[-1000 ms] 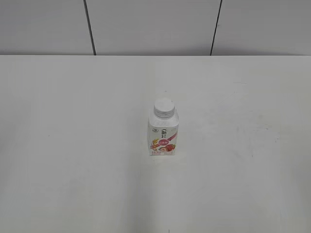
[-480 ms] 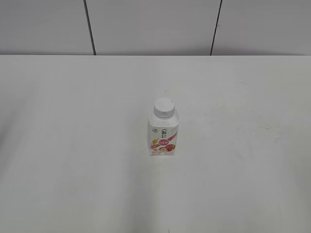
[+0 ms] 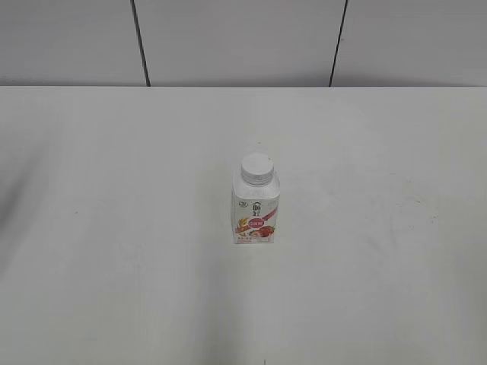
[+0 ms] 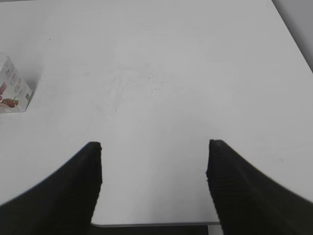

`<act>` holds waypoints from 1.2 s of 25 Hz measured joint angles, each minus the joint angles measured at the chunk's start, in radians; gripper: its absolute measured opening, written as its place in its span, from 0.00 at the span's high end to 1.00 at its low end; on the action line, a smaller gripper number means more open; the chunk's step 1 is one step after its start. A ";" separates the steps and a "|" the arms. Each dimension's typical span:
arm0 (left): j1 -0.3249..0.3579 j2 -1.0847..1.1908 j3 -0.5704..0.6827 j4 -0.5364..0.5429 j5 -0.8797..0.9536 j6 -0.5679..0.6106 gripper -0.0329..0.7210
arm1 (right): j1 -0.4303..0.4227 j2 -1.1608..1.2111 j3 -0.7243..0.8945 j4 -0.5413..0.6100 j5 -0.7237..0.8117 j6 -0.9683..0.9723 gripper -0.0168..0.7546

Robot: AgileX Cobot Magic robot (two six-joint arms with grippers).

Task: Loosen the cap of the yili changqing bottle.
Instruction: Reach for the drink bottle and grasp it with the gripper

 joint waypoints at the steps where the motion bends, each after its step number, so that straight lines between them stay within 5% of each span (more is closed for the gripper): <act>1: 0.000 0.031 0.000 0.031 -0.027 -0.028 0.33 | 0.000 0.000 0.000 0.000 0.000 0.000 0.29; 9: 0.000 0.280 -0.006 0.368 -0.277 -0.234 0.33 | 0.000 0.000 0.000 0.000 0.000 0.000 0.29; 15: 0.000 0.462 -0.065 0.654 -0.417 -0.270 0.33 | 0.000 0.000 0.000 0.000 0.000 0.000 0.29; 25: -0.028 0.742 -0.320 1.294 -0.545 -0.316 0.27 | 0.000 0.000 0.000 0.000 0.000 0.000 0.29; 30: -0.093 0.829 -0.443 1.418 -0.562 -0.477 0.21 | 0.000 0.000 0.000 0.000 0.000 0.000 0.29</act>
